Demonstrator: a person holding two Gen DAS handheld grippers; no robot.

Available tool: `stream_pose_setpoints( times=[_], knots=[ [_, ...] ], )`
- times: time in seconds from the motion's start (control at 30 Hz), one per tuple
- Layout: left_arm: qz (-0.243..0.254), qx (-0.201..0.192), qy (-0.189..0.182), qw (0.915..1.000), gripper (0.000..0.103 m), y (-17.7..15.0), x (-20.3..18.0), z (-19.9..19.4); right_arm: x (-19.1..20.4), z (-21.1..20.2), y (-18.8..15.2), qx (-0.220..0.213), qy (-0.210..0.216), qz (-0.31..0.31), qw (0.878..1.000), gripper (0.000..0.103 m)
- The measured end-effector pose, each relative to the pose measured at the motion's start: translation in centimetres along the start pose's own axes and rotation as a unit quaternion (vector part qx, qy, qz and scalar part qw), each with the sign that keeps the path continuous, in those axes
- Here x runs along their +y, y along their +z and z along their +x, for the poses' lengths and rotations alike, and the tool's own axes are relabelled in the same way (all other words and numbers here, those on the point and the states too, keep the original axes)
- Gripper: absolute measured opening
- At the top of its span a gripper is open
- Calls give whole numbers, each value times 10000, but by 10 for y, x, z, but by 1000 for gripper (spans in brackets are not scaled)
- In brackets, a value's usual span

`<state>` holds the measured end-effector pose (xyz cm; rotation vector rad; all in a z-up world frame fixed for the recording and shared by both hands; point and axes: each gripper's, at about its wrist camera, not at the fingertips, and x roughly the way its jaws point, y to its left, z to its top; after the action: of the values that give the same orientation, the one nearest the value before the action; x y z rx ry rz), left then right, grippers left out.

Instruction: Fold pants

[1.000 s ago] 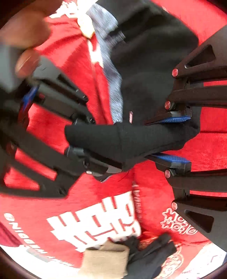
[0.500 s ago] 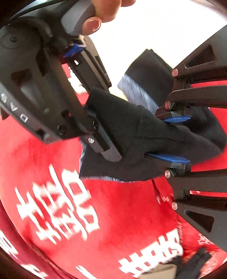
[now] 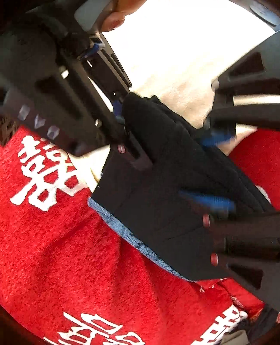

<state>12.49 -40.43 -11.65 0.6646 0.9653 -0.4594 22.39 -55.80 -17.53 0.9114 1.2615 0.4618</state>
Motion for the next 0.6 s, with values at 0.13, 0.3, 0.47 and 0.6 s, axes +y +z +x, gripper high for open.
stream_pose_setpoints(
  times=[0.13, 0.3, 0.47, 0.6],
  knots=[
    [-506, 116, -365, 9980, 80, -7, 37, -22, -6, 4, -4, -57, -57, 79, 9999, 20],
    [-1393, 453, -356, 9886, 80, -23, 94, -38, 11, 1, -5, -63, -750, -401, 9964, 25],
    [-2524, 835, -96, 9640, 80, -49, 159, -27, 38, 5, -11, -55, -1589, -696, 9848, 28],
    [-3113, 1117, 17, 9437, 80, -86, 190, -10, 43, 2, -21, -129, -2023, -570, 9776, 30]
  ],
)
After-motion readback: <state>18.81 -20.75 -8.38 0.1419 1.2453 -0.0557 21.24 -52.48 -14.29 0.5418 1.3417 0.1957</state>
